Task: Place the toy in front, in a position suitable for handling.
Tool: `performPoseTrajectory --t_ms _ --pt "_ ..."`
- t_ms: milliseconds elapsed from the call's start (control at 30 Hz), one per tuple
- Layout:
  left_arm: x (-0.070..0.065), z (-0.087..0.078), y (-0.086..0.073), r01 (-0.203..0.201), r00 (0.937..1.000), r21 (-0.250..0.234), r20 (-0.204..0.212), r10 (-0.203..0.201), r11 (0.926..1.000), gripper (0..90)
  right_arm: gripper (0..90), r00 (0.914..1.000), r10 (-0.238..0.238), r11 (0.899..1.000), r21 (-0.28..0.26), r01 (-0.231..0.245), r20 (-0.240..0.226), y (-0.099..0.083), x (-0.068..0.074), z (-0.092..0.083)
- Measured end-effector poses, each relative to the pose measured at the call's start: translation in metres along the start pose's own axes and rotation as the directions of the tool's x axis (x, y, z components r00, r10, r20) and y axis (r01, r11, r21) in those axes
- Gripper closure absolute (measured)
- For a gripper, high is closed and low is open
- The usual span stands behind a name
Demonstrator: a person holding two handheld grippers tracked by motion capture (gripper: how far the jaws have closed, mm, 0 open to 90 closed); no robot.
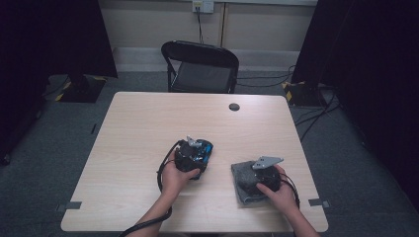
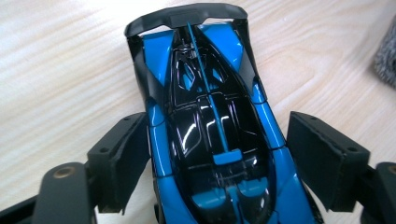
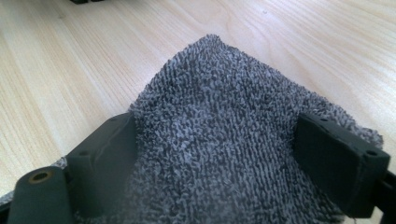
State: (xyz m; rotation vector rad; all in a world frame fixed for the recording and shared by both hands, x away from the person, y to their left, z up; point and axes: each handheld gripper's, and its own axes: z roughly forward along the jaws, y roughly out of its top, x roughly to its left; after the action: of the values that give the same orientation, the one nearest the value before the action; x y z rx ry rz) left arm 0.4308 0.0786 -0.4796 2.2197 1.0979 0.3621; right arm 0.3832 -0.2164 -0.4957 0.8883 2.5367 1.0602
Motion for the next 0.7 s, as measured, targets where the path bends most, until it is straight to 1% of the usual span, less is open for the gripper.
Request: performPoseTrajectory --t_ms 67,100,133,200,367,467,600,700 --pt "-0.0002 -0.001 0.0 -0.025 0.9997 -0.001 -0.003 0.025 0.9997 23.6 13.4 1.0 0.0 1.0 0.001 0.0 0.0 0.0001 0.0 0.0" --pt "-0.0003 -0.002 -0.0002 -0.051 0.9986 -0.003 -0.01 0.051 0.9987 23.8 13.4 1.0 -0.001 1.0 0.001 0.001 0.0 0.0001 0.0001 0.0" --pt "-0.0003 -0.002 -0.0002 -0.051 0.9986 -0.003 -0.01 0.051 0.9987 24.2 13.4 1.0 -0.001 1.0 0.001 0.001 0.0 0.0001 0.0001 0.0" --pt "-0.0001 -0.0031 -0.0007 -0.069 0.9975 -0.008 -0.015 0.069 0.9976 24.7 13.4 1.0 0.0 1.0 0.001 0.0 0.0 0.0001 0.0 0.0" --pt "0.0015 -0.0067 -0.0014 -0.105 0.9944 0.003 -0.01 0.105 0.9945 25.8 13.4 1.0 0.0 1.0 -0.001 0.0 0.0 -0.0001 0.0001 0.0" --pt "0.0018 -0.0082 -0.0019 -0.111 0.9938 0.01 -0.013 0.111 0.9938 26.1 13.4 1.0 0.001 1.0 0.0 -0.001 0.0 0.0 0.0 0.0" --pt "0.0025 -0.0086 -0.0028 -0.093 0.9956 0.005 -0.01 0.093 0.9956 26.0 13.4 1.0 0.001 1.0 0.0 -0.001 -0.001 0.0001 0.0 0.0001" --pt "0.0024 -0.0078 -0.003 -0.088 0.9961 0.002 -0.01 0.088 0.9961 25.8 13.4 1.0 0.001 1.0 0.0 -0.001 -0.001 0.0 -0.0001 0.0001"
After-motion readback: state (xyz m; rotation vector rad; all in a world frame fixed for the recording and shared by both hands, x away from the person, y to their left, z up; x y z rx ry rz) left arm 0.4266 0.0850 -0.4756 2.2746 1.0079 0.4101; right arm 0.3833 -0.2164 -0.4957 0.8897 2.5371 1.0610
